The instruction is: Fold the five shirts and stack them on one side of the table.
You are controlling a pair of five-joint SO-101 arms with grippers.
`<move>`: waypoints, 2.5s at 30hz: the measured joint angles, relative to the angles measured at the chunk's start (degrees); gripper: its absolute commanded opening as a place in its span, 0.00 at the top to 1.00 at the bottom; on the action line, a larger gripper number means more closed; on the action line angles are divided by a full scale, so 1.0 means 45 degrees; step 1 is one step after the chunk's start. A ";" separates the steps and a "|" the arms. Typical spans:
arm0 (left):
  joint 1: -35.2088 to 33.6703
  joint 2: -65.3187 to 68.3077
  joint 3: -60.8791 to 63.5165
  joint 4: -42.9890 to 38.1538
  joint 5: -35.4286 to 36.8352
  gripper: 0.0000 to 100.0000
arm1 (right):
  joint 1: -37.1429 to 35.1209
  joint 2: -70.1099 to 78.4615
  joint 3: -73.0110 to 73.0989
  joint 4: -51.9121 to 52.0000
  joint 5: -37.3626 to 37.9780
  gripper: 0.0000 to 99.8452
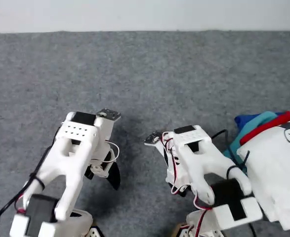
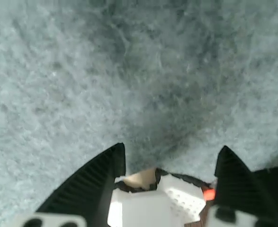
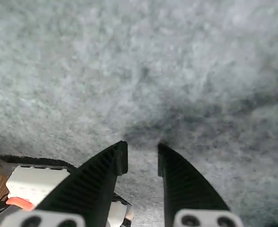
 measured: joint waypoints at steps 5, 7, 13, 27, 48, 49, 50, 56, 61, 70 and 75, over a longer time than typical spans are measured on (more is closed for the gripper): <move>0.0000 0.1895 0.0098 -0.0879 0.0000 0.70 | 0.0000 0.0860 -0.0684 0.0352 0.0000 0.89; 0.0020 0.2911 0.0098 -0.1407 0.0000 0.70 | 0.0000 0.1035 -0.0840 0.0449 0.0000 0.89; 0.0098 0.5548 -0.0899 -0.1387 0.0000 0.70 | 0.0000 0.1172 -0.0918 0.0508 0.0000 0.89; 0.0117 0.9299 -0.4376 0.1426 0.0020 0.83 | 0.0000 0.1192 -0.0899 0.0508 0.0000 0.89; 0.0410 1.0842 -0.4806 0.1641 0.0020 0.99 | 0.0000 0.1192 -0.0879 0.0508 0.0000 0.89; 0.0410 1.0842 -0.4806 0.1641 0.0020 0.99 | 0.0000 0.1192 -0.0879 0.0508 0.0000 0.89; 0.0410 1.0842 -0.4806 0.1641 0.0020 0.99 | 0.0000 0.1192 -0.0879 0.0508 0.0000 0.89; 0.0410 1.0842 -0.4806 0.1641 0.0020 0.99 | 0.0000 0.1192 -0.0879 0.0508 0.0000 0.89; 0.0410 1.0842 -0.4806 0.1641 0.0020 0.99 | 0.0000 0.1192 -0.0879 0.0508 0.0000 0.89; 0.0410 1.0842 -0.4806 0.1641 0.0020 0.99 | 0.0000 0.1211 -0.0879 0.0508 0.0000 0.89; 0.0410 1.0842 -0.4806 0.1641 0.0020 0.99 | 0.0000 0.1211 -0.0879 0.0508 0.0000 0.89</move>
